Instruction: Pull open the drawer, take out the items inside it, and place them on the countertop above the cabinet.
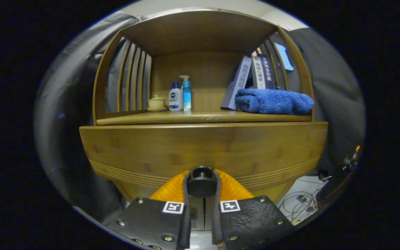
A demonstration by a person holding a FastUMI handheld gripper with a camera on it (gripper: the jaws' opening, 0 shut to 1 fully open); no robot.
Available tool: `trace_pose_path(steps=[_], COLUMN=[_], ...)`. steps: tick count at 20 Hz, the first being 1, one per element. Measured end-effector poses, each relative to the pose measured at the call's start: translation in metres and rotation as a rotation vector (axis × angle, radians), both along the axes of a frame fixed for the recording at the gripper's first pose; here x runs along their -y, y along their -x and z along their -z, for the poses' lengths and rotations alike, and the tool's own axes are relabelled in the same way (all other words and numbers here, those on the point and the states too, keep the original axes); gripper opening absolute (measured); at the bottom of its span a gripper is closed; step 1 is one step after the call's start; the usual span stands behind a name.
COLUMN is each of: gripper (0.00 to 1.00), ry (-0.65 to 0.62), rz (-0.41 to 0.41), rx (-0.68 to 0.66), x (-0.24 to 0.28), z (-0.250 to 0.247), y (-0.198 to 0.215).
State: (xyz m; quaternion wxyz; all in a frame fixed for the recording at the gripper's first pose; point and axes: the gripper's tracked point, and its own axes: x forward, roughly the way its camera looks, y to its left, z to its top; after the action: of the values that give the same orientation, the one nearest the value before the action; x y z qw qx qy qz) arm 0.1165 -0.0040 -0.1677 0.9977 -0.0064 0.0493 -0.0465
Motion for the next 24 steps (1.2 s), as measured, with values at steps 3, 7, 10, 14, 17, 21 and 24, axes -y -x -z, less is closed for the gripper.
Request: trace_pose_path(steps=[3,7,10,14,17,21,24], gripper=[0.24,0.24,0.24,0.24,0.24,0.24,0.63], ry=[0.002,-0.033,-0.043,-0.039,-0.046,-0.001,-0.023], rz=[0.010,0.027,0.022,0.018,-0.009,-0.033,-0.036], rx=[-0.015,-0.021,-0.038,-0.050,-0.077,-0.131,-0.112], x=[-0.001,-0.005,-0.007,-0.009,-0.011,-0.011,-0.016], z=[0.002,0.005,0.012,0.017,0.020,0.022,0.010], y=[0.029,0.066,0.084,0.109,0.118,0.120,0.133])
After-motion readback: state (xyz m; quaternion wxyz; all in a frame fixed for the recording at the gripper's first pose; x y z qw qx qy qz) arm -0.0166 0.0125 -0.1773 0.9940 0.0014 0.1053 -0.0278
